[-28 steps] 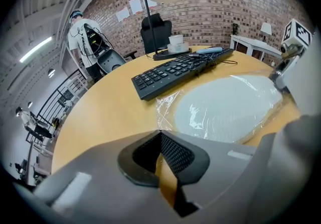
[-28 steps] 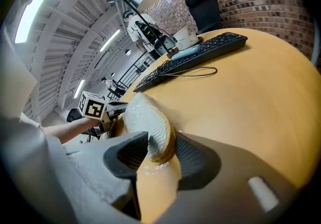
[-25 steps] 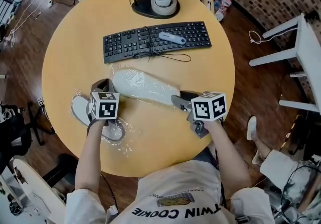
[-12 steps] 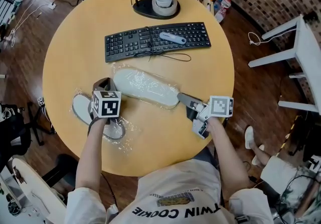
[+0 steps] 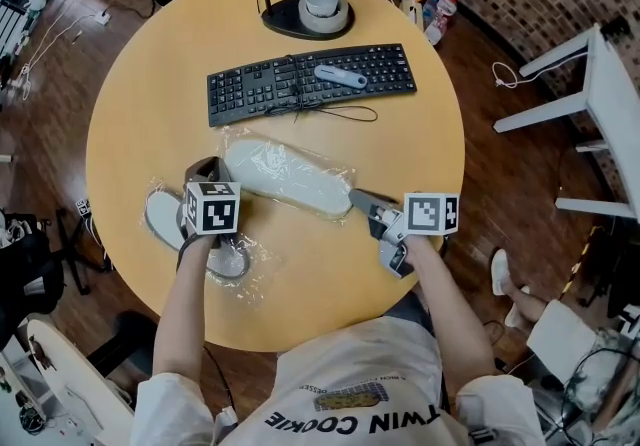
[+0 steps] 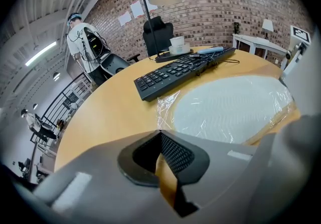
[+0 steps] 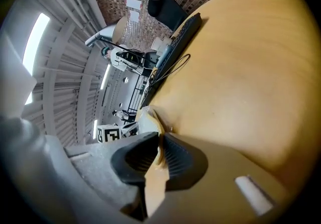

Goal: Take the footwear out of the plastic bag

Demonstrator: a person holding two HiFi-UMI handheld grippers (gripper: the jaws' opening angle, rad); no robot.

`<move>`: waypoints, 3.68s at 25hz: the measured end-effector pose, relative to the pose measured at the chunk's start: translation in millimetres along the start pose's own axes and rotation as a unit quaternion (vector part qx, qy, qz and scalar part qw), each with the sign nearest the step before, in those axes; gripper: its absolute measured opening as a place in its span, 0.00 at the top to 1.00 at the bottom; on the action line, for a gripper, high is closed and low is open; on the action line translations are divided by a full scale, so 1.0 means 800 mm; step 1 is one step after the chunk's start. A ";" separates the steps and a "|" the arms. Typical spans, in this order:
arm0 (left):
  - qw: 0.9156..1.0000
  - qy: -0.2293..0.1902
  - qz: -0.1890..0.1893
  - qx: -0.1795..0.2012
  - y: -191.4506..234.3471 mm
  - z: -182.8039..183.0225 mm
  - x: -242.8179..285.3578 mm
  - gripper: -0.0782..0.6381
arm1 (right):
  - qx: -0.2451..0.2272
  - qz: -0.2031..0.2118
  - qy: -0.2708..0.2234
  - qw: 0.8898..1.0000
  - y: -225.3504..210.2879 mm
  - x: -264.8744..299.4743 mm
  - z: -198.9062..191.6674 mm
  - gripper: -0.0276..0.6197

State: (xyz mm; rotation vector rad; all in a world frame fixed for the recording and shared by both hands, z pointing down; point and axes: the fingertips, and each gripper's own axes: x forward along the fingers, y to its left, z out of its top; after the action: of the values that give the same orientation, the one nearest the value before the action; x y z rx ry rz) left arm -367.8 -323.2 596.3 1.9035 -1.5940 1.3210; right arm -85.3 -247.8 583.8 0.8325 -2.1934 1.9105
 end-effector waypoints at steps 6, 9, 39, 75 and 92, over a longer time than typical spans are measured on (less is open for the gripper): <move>1.000 0.006 0.007 0.011 -0.003 0.001 -0.001 0.89 | -0.006 0.006 -0.020 1.000 0.004 -0.015 0.004 0.92; 1.000 0.008 0.008 0.011 -0.003 0.001 -0.001 0.89 | -0.012 -0.002 -0.022 1.000 0.001 -0.022 0.003 0.92; 0.999 0.014 0.023 0.022 -0.010 0.005 -0.011 0.89 | -0.021 -0.064 -0.081 0.994 -0.042 -0.155 -0.037 0.92; 0.998 -0.041 -0.037 0.020 -0.184 0.035 -0.101 0.89 | -0.053 -0.071 -0.097 0.991 -0.080 -0.218 -0.048 0.92; 1.000 0.010 -0.008 0.010 -0.199 0.006 -0.073 0.89 | -0.067 -0.051 -0.075 0.994 -0.076 -0.203 -0.050 0.92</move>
State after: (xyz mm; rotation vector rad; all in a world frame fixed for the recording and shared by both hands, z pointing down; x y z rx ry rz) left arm -219.6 -240.6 594.5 1.9040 -1.5598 1.3499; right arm 69.3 -160.6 575.5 1.0725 -2.2848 1.6840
